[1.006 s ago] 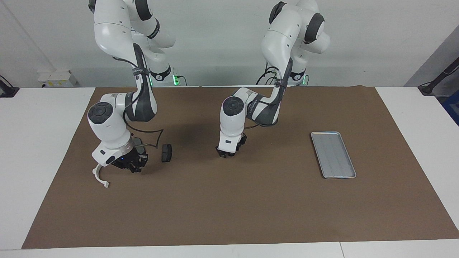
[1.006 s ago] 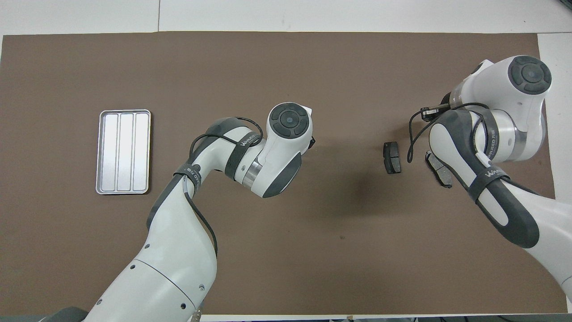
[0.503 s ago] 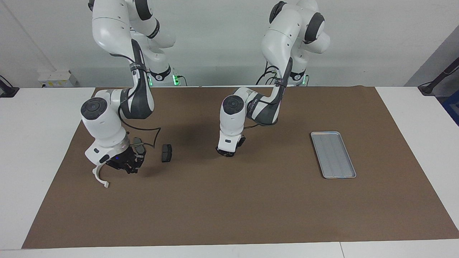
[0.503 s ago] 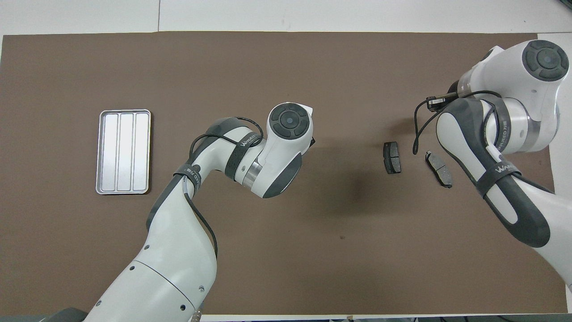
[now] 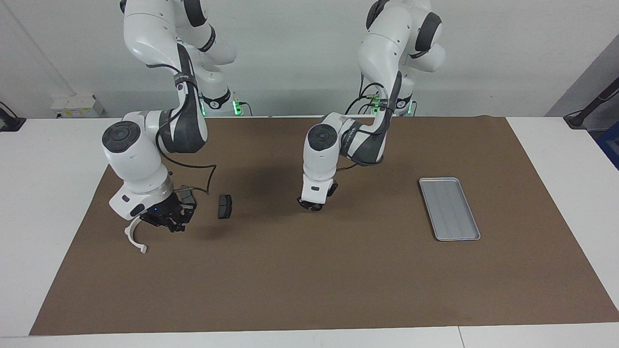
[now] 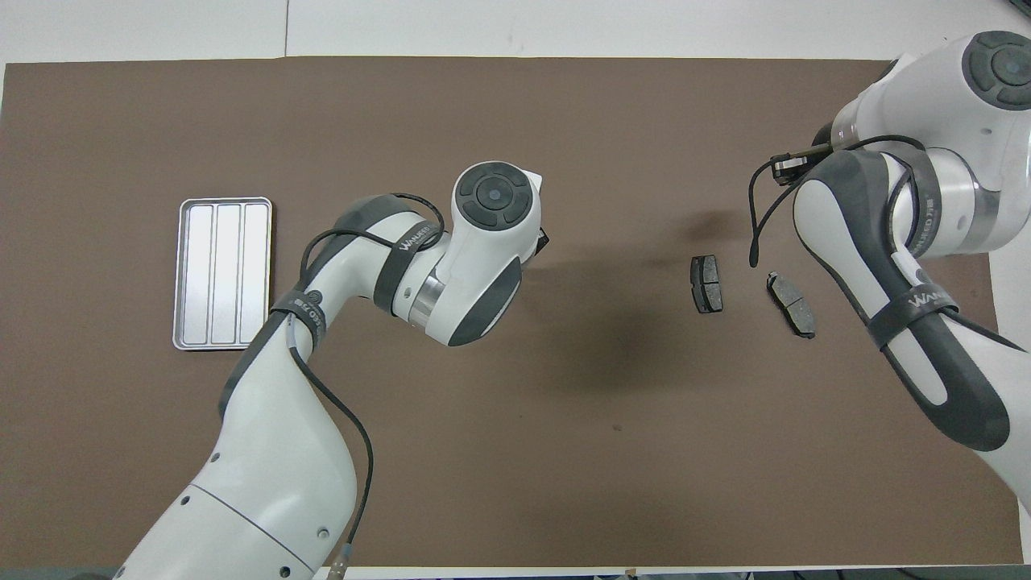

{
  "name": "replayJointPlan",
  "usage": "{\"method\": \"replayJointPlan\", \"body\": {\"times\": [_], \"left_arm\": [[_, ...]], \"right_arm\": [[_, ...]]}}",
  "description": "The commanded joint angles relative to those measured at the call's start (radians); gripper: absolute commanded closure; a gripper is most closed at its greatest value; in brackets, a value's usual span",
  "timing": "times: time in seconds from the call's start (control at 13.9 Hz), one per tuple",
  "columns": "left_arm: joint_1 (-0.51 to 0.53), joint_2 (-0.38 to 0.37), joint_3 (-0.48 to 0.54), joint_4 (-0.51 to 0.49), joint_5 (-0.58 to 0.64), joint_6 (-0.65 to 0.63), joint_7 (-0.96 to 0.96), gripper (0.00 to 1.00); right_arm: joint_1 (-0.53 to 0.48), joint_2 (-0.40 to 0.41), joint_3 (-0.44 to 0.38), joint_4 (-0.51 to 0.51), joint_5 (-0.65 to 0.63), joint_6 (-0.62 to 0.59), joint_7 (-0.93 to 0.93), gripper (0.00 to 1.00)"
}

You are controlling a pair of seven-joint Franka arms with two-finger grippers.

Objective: Pick bearing gear from pile to tray
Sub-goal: 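Carry the bearing to the tray with the left gripper while the right gripper moves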

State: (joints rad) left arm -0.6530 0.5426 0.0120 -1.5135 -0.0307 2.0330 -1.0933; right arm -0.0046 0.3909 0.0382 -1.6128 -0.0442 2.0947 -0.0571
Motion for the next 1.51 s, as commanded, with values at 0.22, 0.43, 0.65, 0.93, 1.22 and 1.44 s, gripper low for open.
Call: {"method": "replayJointPlan", "body": {"times": [0.22,0.43,0.65,0.93,1.22,1.44], "left_arm": [[0.128,-0.257,-0.004,-0.251,0.011,-0.06,0.208,1.0],[0.225,-0.36,-0.004,-0.352,0.008,-0.068,0.373,1.0],[0.312,-0.397,-0.003,-0.415,0.008,-0.065,0.528,1.0],[0.462,-0.406,-0.003,-0.445,0.006,-0.037,0.795,1.0],[0.55,-0.435,-0.003,-0.552,0.006,0.093,0.937,1.0],[0.621,-0.464,-0.003,-0.64,0.008,0.189,1.015,1.0]], "right_arm": [[0.113,-0.033,0.005,0.01,0.004,-0.071,0.226,1.0],[0.259,-0.082,0.005,-0.015,0.003,-0.126,0.5,1.0],[0.377,-0.102,0.005,-0.018,-0.005,-0.16,0.704,1.0],[0.511,-0.133,0.006,-0.059,-0.005,-0.145,0.907,1.0],[0.632,-0.095,0.006,-0.12,-0.005,0.002,1.045,1.0],[0.64,-0.063,0.006,-0.164,-0.006,0.076,1.045,1.0]]}}
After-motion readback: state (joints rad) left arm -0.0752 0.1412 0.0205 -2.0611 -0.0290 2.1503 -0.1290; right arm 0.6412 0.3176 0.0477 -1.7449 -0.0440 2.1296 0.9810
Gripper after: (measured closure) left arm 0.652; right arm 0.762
